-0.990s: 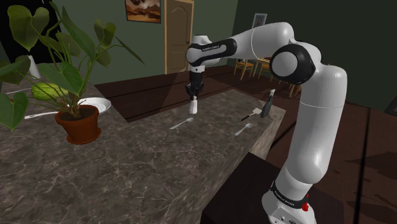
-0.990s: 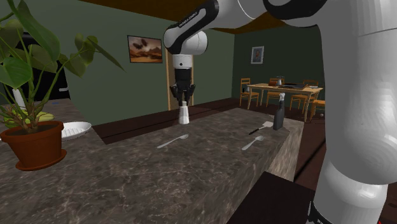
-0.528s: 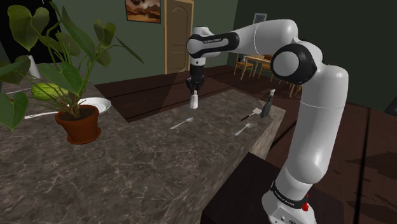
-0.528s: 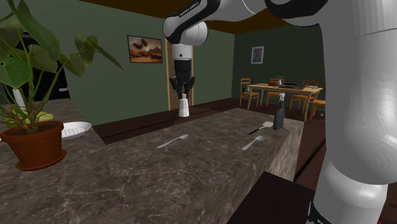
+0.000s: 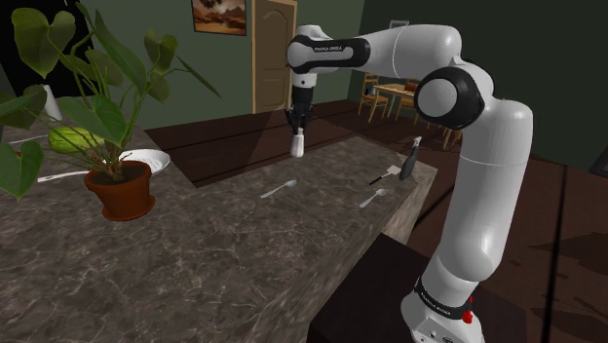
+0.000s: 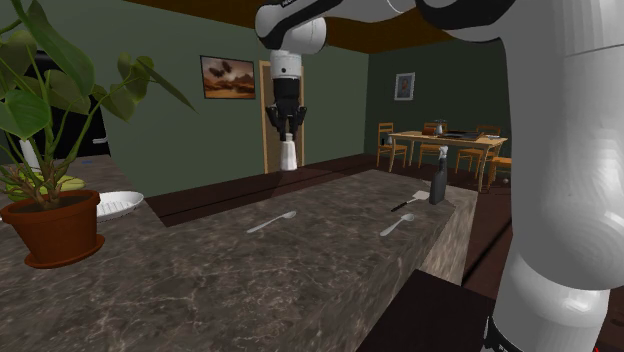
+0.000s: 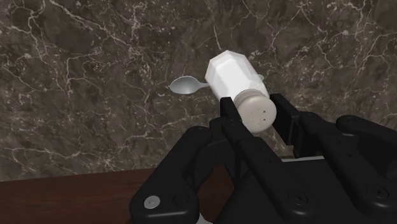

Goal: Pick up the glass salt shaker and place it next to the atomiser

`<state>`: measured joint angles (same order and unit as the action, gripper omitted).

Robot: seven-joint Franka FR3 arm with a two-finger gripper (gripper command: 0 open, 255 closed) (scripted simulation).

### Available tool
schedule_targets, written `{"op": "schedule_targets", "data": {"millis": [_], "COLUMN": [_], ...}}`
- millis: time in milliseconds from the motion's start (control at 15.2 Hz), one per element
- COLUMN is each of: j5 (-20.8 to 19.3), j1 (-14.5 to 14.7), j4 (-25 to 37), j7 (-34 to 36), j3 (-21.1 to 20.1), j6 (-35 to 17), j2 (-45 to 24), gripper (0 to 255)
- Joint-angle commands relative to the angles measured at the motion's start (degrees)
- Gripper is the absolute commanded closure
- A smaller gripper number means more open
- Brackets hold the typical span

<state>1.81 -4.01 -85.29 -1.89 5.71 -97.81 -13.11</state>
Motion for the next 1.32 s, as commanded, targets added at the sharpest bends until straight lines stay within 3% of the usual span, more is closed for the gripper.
{"op": "schedule_targets", "data": {"millis": [0, 1188, 1254], "j5": [0.00, 0.59, 0.52], "j1": [-0.03, -0.73, -1.38], "j4": [1.67, 23.78, 21.36], "j7": [0.01, -0.03, -1.12], "j3": [0.02, 0.13, 0.50], "j6": [1.62, 18.25, 17.48], "j2": [-0.08, -5.57, -3.94], "gripper": [255, 255, 255]}}
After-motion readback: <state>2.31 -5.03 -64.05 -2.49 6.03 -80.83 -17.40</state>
